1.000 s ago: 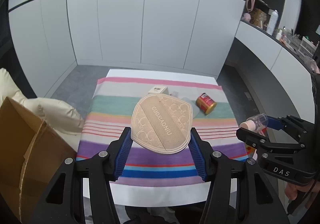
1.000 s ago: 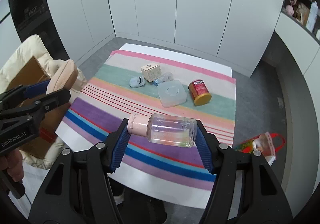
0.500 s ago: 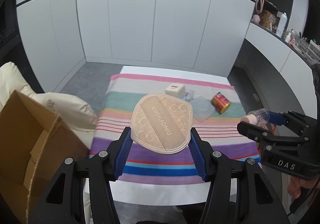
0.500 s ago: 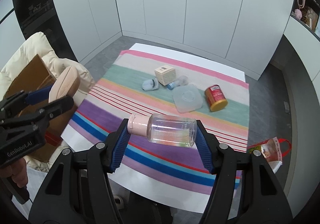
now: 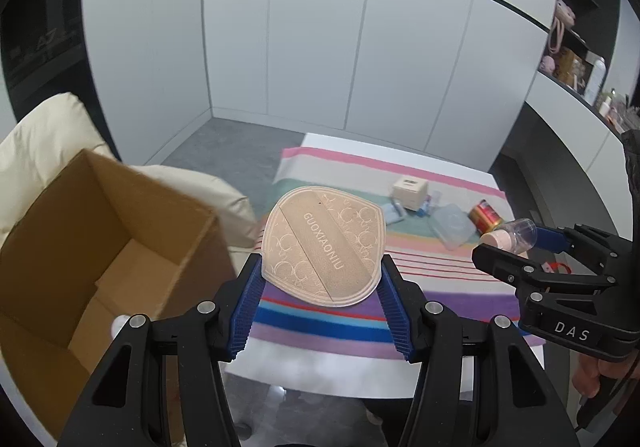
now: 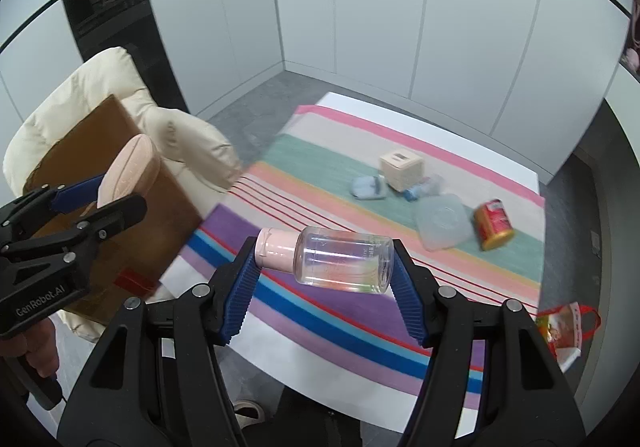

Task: Organize objects
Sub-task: 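Carry the beige puff and clear bottle toward the cardboard box with both tools, then open the left tool over the box while the right tool lowers the clear bottle inside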

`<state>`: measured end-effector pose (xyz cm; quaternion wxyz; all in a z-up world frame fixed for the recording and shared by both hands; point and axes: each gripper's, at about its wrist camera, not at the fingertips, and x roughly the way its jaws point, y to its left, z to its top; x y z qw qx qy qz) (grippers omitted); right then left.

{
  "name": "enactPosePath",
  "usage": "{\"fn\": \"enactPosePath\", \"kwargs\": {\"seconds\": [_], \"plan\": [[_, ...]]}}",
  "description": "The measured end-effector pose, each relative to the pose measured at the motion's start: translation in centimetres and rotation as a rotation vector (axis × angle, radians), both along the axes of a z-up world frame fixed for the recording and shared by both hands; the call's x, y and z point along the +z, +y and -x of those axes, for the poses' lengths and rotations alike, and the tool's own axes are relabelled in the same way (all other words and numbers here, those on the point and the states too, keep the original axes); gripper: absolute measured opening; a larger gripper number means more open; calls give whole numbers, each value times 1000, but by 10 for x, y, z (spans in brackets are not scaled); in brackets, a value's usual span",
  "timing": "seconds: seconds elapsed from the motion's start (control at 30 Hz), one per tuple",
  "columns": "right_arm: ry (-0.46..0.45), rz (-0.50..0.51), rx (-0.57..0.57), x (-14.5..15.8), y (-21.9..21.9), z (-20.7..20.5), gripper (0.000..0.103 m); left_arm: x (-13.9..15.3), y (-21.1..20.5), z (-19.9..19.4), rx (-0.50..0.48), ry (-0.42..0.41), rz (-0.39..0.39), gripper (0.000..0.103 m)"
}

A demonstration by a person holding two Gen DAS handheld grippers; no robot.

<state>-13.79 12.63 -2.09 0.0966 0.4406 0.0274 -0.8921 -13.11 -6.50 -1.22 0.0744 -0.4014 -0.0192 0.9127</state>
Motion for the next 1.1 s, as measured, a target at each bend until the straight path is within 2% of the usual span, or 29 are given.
{"fn": "enactPosePath", "kwargs": {"seconds": [0.5,1.1], "plan": [[26,9,131,5,-83,7,65,1,-79,-20,143,-1,3,58],[41,12,264,8,-168,6,65,-6,-148,-48,246,-16,27,58]]}}
